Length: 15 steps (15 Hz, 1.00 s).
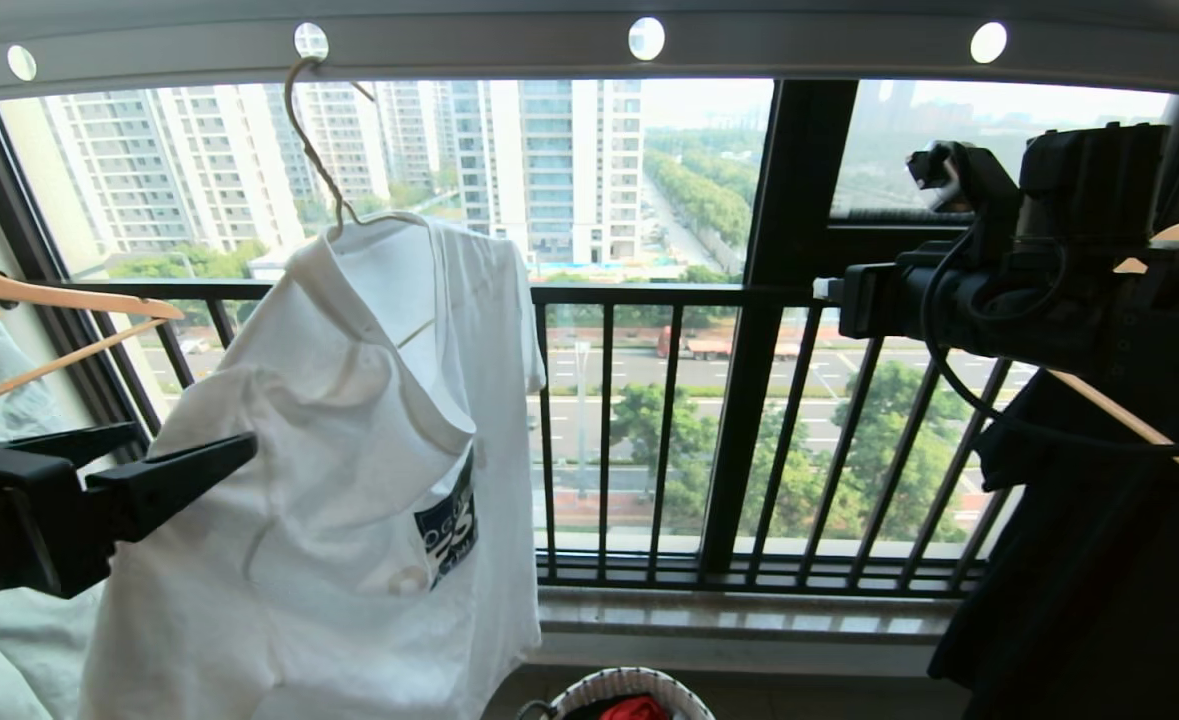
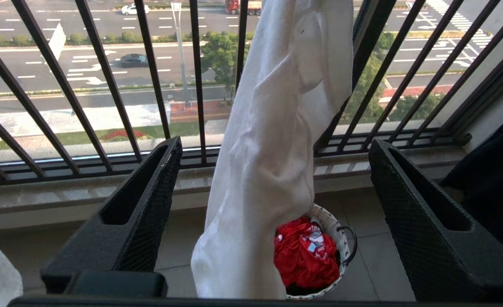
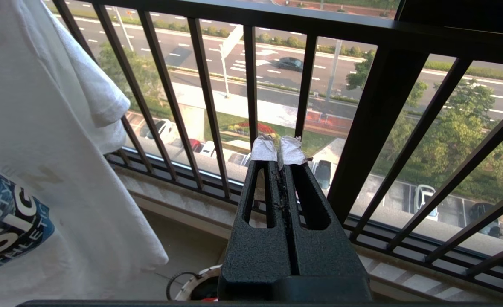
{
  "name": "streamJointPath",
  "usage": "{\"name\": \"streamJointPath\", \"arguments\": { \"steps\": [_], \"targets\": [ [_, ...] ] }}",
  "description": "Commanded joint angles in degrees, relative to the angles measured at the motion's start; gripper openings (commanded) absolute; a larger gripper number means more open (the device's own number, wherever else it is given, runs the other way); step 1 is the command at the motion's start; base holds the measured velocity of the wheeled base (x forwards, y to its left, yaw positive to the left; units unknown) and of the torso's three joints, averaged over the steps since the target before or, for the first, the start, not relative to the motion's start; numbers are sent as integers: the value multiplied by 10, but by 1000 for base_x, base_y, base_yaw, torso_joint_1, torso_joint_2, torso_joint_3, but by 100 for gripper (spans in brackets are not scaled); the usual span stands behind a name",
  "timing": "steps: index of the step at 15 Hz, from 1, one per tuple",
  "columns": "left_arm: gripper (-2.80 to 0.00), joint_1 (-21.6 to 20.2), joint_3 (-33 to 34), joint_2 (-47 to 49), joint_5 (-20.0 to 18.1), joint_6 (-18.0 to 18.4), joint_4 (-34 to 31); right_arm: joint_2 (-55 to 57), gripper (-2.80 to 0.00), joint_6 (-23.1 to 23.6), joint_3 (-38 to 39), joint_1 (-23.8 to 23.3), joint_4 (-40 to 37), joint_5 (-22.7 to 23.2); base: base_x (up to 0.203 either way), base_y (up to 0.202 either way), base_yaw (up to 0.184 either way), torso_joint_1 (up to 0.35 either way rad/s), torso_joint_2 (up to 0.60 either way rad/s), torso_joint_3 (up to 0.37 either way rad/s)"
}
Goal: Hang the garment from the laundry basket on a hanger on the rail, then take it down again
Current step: Hang the clothes rack on the clothesline, then take the clothes off the clothes rack
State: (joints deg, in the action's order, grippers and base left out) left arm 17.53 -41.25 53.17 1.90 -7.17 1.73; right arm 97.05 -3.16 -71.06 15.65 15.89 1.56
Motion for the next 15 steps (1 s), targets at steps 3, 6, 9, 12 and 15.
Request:
{"name": "streamJointPath", "arguments": {
  "steps": [3,6,9,12,15],
  "targets": [
    [0,0,-54,-84,2,-2,-224,-5,-280,-1,0,-1,1,0,0,0,0,0,0,0],
    [0,-1,-57,-96,8,-2,-266,-5,-280,-1,0,-1,1,0,0,0,0,0,0,0],
    [0,0,-56,-99,8,-3,-283,-5,-280,-1,0,0,1,0,0,0,0,0,0,0],
    [0,-1,-57,-120,8,-2,-283,-4,-280,-1,0,0,1,0,0,0,0,0,0,0],
    [-280,-1,-58,-138,8,-1,-314,-3,-280,-1,0,0,1,0,0,0,0,0,0,0]
  ]
}}
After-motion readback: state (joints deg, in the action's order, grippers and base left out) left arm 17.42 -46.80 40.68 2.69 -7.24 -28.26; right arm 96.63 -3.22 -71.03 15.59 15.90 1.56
